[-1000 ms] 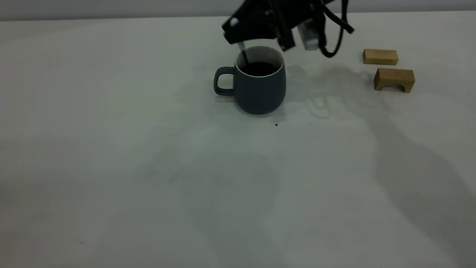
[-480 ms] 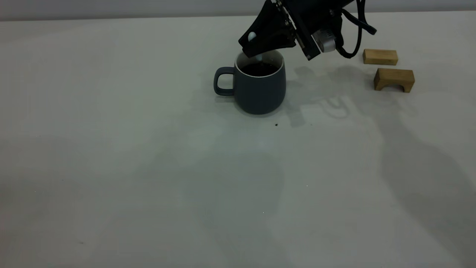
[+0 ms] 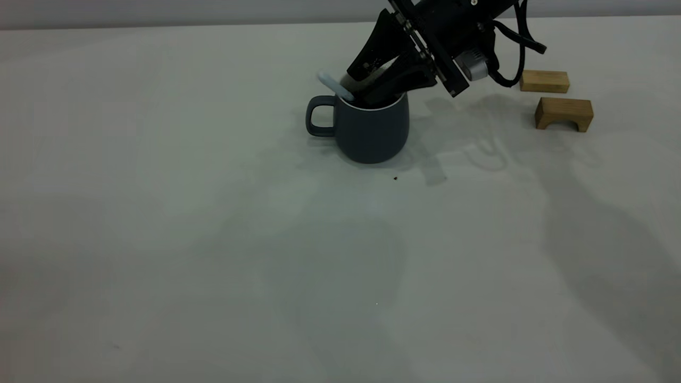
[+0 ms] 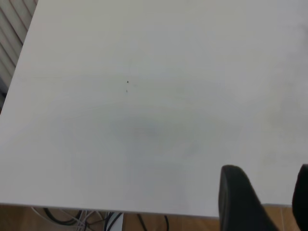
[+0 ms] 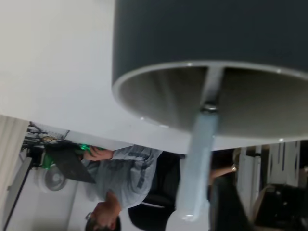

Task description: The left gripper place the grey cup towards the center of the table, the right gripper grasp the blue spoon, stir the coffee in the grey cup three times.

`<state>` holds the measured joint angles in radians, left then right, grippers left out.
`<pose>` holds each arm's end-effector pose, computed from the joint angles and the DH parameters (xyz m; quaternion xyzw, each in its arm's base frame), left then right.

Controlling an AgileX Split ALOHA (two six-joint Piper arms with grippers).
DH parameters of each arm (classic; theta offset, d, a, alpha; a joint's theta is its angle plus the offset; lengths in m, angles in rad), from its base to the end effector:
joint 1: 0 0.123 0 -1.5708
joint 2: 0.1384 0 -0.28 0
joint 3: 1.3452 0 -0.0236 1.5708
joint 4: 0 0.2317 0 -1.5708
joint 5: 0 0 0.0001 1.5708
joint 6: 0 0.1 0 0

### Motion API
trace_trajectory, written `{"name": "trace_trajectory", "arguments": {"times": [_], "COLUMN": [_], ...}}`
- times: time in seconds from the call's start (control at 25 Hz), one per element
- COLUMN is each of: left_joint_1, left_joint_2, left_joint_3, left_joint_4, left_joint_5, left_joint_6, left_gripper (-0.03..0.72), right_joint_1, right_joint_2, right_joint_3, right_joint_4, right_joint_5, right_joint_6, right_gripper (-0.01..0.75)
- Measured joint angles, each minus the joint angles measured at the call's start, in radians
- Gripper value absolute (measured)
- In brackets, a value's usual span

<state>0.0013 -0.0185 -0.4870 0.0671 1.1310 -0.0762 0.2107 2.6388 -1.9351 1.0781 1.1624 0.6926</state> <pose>-0.0133 0.0061 0.2543 -0.0362 0.8684 0.0149 0.4942 0.4442 0.1777 0.0497 -0.4481 -0.7688 -0.3636 0.2755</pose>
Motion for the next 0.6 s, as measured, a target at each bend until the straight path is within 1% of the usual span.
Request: {"name": "trace_trajectory", "arguments": {"times": [0.16, 0.2, 0.28, 0.4, 0.48, 0.6], "left_joint_1": [0.0, 0.0, 0.0, 0.0, 0.0, 0.0], "left_joint_2": [0.0, 0.0, 0.0, 0.0, 0.0, 0.0], "left_joint_3": [0.0, 0.0, 0.0, 0.0, 0.0, 0.0], "left_joint_4": [0.0, 0.0, 0.0, 0.0, 0.0, 0.0], "left_joint_5": [0.0, 0.0, 0.0, 0.0, 0.0, 0.0], "left_joint_6": [0.0, 0.0, 0.0, 0.0, 0.0, 0.0], "left_gripper": [0.351, 0.351, 0.351, 0.351, 0.351, 0.351], "right_joint_1": [0.0, 0.0, 0.0, 0.0, 0.0, 0.0], "right_joint_2": [-0.03, -0.054, -0.104, -0.222, -0.297, -0.415], "right_joint_3": [0.0, 0.001, 0.001, 0.001, 0.001, 0.001], "right_joint_4": [-0.08, -0.115, -0.181, -0.311, -0.403, -0.525], "right_joint_5": [0.0, 0.0, 0.001, 0.016, 0.03, 0.042], "right_joint_6": [-0.039, -0.062, -0.124, -0.254, -0.328, -0.373], "right_gripper": [0.554, 0.578, 0.603, 0.606, 0.589, 0.552]}}
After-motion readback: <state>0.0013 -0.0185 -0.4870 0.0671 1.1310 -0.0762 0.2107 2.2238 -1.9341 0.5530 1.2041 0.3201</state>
